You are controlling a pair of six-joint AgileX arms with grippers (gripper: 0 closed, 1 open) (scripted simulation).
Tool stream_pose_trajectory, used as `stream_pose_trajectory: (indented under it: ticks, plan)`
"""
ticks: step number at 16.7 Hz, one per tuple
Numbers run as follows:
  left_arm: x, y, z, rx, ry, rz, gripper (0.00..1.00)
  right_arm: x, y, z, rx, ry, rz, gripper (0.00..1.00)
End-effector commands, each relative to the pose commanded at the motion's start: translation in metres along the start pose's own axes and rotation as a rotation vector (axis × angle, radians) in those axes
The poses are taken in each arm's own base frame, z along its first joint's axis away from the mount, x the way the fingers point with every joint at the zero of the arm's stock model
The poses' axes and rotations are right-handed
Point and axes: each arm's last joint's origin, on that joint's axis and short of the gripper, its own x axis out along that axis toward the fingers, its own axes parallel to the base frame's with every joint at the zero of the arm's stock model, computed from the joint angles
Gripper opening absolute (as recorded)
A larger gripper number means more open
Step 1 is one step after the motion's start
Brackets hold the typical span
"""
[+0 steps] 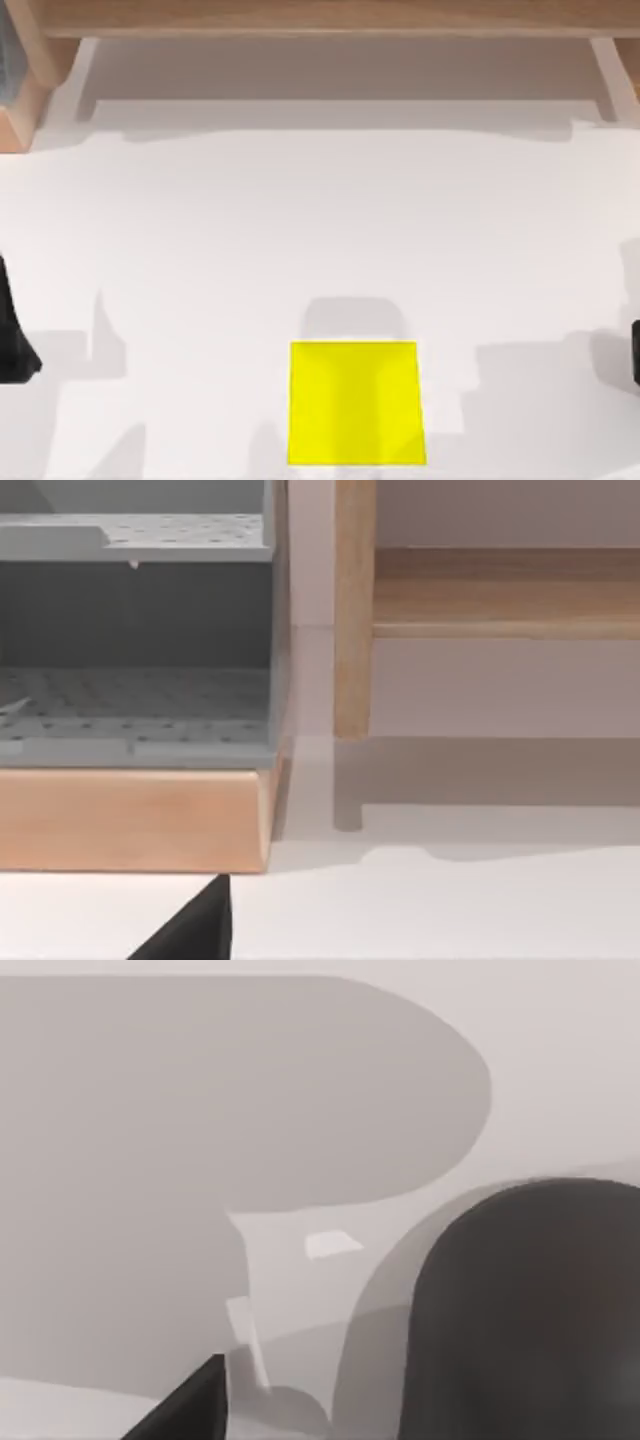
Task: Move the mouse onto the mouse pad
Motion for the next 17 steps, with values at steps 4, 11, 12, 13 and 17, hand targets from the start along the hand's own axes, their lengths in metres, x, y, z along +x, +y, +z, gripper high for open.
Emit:
stream_pose_trajectory:
  ticks: [4, 11, 12, 13, 17]
  plan:
    - [0.0, 0.0, 0.0, 0.0, 0.0, 0.0, 1.0, 0.0, 0.0, 0.0, 0.0, 0.0, 0.0, 0.7]
    - [0.0, 0.0, 0.0, 0.0, 0.0, 0.0, 1.0, 0.0, 0.0, 0.0, 0.0, 0.0, 0.0, 0.17]
    - [0.0, 0.0, 0.0, 0.0, 0.0, 0.0, 1.0, 0.0, 0.0, 0.0, 0.0, 0.0, 0.0, 0.1]
    - [0.0, 0.0, 0.0, 0.0, 0.0, 0.0, 1.0, 0.0, 0.0, 0.0, 0.0, 0.0, 0.0, 0.02]
    - [0.0, 0.0, 0.0, 0.0, 0.0, 0.0, 1.0, 0.0, 0.0, 0.0, 0.0, 0.0, 0.0, 0.0]
